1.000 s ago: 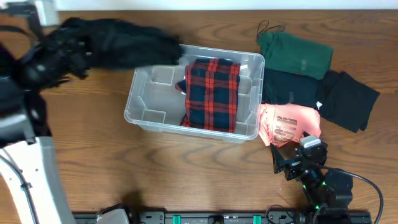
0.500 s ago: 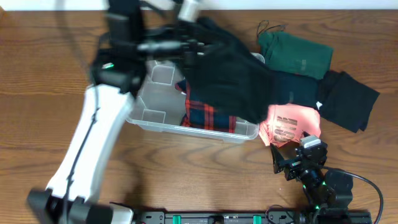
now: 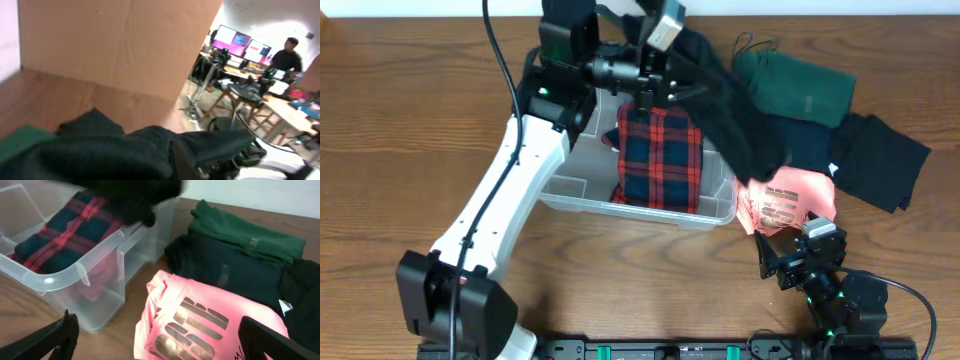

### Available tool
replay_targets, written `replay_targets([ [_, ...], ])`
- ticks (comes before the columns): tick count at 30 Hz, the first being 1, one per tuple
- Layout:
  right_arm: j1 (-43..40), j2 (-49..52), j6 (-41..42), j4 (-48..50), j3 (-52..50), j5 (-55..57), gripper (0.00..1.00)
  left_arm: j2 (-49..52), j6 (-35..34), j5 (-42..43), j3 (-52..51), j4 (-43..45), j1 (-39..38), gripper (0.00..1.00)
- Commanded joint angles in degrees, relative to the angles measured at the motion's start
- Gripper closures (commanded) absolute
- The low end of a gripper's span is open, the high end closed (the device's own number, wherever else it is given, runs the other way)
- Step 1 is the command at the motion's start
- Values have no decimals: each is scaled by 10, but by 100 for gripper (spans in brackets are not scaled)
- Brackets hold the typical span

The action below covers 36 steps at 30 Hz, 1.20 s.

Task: Pack container
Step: 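Lift the black garment with the left gripper and carry it over the bin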

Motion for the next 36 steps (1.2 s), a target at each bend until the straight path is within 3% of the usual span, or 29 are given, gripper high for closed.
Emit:
replay_targets([
  [1,-3,-1,-6,0,-2,-2,1,28,1,48,2,-7,36,94],
  [5,-3,-1,-6,0,-2,-2,1,71,0,48,2,-28,64,94],
  [11,-3,-1,-6,0,-2,-2,1,101,-56,30,2,-28,78,94],
  [15,-3,-1,-6,0,-2,-2,1,93,-207,-16,4,60,73,94],
  [20,-3,-1,-6,0,-2,-2,1,76,-429,-70,12,269,66,94],
  [22,-3,-1,-6,0,-2,-2,1,76,-466,-88,26,312,64,94],
  [28,-3,-1,-6,0,-2,-2,1,77,-385,-78,60,316,34,94],
  [34,-3,-1,-6,0,-2,-2,1,85,-259,32,63,316,19,94],
  [36,-3,-1,-5,0,-2,-2,1,91,-249,45,63,316,20,94],
])
